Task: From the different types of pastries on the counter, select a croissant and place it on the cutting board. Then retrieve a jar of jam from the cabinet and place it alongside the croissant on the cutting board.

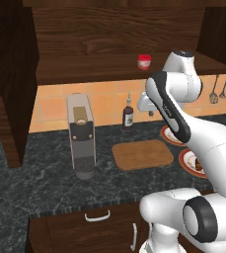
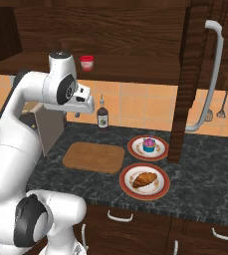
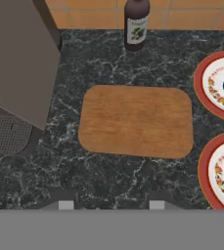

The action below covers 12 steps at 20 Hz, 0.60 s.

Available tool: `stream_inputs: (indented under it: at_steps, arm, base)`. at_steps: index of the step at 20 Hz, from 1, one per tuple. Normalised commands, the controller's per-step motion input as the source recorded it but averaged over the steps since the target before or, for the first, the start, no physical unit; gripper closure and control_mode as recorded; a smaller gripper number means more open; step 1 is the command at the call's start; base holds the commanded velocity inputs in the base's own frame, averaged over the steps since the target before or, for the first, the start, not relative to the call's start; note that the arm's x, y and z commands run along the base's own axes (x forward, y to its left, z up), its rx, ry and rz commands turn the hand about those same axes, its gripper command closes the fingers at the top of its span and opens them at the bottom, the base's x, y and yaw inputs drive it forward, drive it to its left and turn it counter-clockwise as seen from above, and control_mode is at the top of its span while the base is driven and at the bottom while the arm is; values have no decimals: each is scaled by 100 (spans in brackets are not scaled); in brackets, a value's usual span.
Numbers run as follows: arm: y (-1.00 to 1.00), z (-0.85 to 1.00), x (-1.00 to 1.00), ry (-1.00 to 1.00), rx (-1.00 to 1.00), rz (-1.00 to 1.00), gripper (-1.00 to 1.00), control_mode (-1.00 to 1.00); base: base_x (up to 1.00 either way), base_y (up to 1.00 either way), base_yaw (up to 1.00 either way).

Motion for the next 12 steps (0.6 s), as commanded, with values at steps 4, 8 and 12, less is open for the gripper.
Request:
stream_inputs:
  at_steps: [4, 8, 12]
  arm:
    - [1, 27, 4, -9, 0, -6, -100, -100]
    - [10, 59, 9, -18, 0, -6, -100, -100]
    - [8, 63, 7, -20, 0, -5, -100, -100]
  base:
    - [0, 0, 0]
    - [0, 0, 0]
    - [0, 0, 0]
